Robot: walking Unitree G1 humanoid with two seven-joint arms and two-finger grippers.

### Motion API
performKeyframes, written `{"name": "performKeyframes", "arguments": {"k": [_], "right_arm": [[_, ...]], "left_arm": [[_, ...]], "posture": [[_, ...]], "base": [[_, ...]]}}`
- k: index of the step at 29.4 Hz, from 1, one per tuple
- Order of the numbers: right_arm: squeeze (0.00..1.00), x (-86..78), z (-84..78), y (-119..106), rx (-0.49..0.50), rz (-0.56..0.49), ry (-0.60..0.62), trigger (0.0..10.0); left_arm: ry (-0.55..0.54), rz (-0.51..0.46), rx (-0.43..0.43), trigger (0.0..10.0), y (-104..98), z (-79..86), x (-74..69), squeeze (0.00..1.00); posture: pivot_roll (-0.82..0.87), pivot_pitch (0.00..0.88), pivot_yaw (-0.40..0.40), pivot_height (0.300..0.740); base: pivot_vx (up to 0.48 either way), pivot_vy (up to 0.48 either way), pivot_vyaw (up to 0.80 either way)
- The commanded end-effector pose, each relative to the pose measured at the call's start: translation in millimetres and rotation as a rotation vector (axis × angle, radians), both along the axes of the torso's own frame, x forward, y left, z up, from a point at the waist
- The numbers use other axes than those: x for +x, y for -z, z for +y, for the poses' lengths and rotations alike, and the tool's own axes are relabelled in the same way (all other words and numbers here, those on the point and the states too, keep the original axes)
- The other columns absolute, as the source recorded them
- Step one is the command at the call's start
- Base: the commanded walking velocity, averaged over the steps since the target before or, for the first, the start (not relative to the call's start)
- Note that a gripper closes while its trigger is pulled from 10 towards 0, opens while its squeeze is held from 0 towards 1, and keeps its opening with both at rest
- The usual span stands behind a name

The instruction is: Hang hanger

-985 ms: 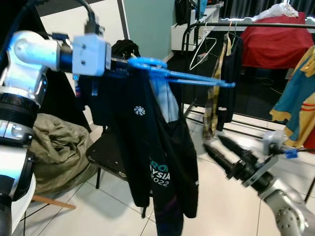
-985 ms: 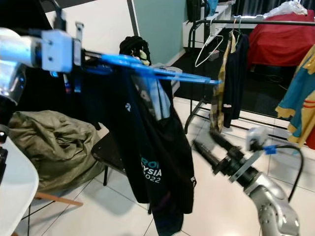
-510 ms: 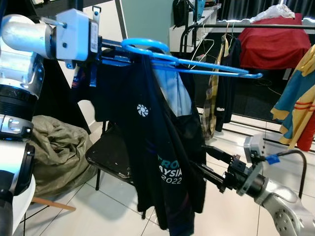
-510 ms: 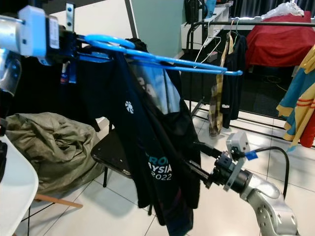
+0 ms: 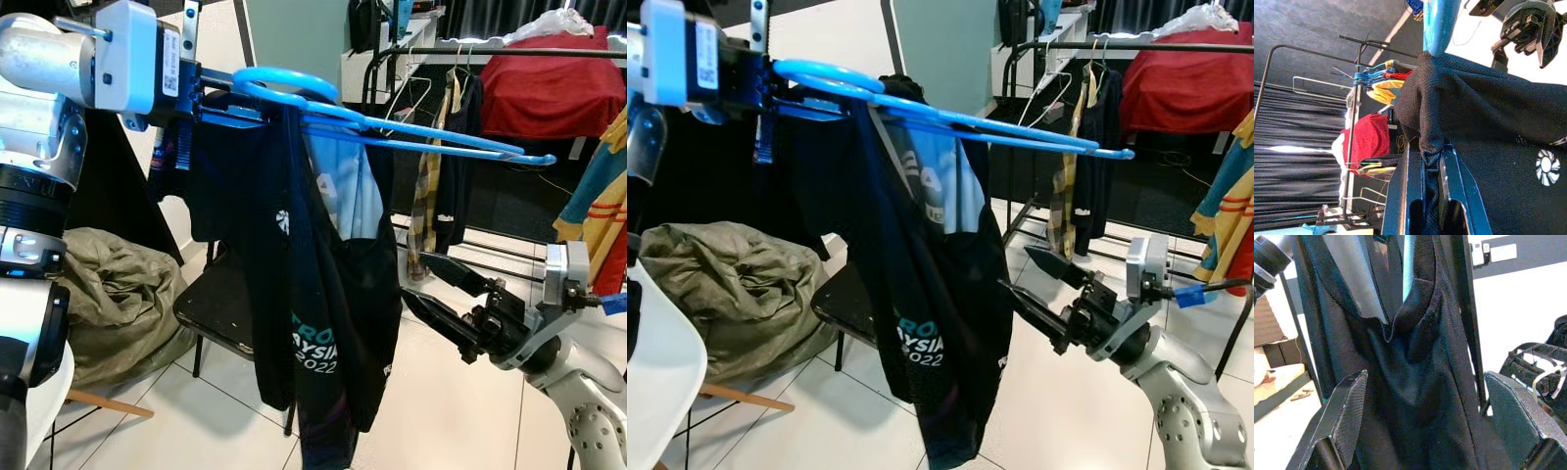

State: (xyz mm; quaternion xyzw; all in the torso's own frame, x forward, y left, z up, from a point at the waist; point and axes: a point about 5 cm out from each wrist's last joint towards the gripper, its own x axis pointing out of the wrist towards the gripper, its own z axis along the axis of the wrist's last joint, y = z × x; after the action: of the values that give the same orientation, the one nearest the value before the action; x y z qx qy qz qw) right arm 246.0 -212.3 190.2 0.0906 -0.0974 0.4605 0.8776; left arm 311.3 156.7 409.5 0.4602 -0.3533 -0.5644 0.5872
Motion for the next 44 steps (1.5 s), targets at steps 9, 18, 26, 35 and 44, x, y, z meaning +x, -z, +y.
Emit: {"name": "performKeyframes", "arguments": {"k": [9, 18, 26, 35, 44], "right_arm": [[0.0, 23.2, 8.5, 15.6, -0.198, 0.036, 0.086, 8.2], [0.0, 20.3, 11.1, 12.3, -0.174, 0.03, 0.054, 0.0], [0.0, 18.2, 10.2, 7.4, -0.151, 0.012, 0.035, 0.0], [0.0, 14.0, -6.9, -15.5, -0.054, -0.063, 0.053, 0.0], [0.0, 10.2, -26.4, -34.5, 0.05, -0.126, 0.103, 0.0]], "left_arm": [[0.069, -0.014, -0.014, 10.0, -5.9, -7.6, -10.0, 0.0], [0.07, -0.011, -0.014, 10.0, -6.1, -7.8, -10.3, 0.0], [0.026, -0.001, -0.009, 10.0, -2.1, -3.8, -4.4, 0.0], [-0.165, 0.068, -0.027, 10.0, 17.1, 22.8, 18.0, 0.0], [-0.252, 0.144, -0.056, 10.0, 33.5, 41.0, 26.8, 0.0]], "posture": [[-0.09, 0.0, 0.11, 0.74], [-0.09, 0.0, 0.109, 0.74], [-0.09, 0.0, 0.108, 0.74], [-0.1, 0.0, 0.108, 0.74], [-0.1, 0.0, 0.102, 0.74]], "base": [[0.0, 0.0, 0.0], [0.0, 0.0, 0.0], [0.0, 0.0, 0.0], [0.0, 0.0, 0.0], [0.0, 0.0, 0.0]]}}
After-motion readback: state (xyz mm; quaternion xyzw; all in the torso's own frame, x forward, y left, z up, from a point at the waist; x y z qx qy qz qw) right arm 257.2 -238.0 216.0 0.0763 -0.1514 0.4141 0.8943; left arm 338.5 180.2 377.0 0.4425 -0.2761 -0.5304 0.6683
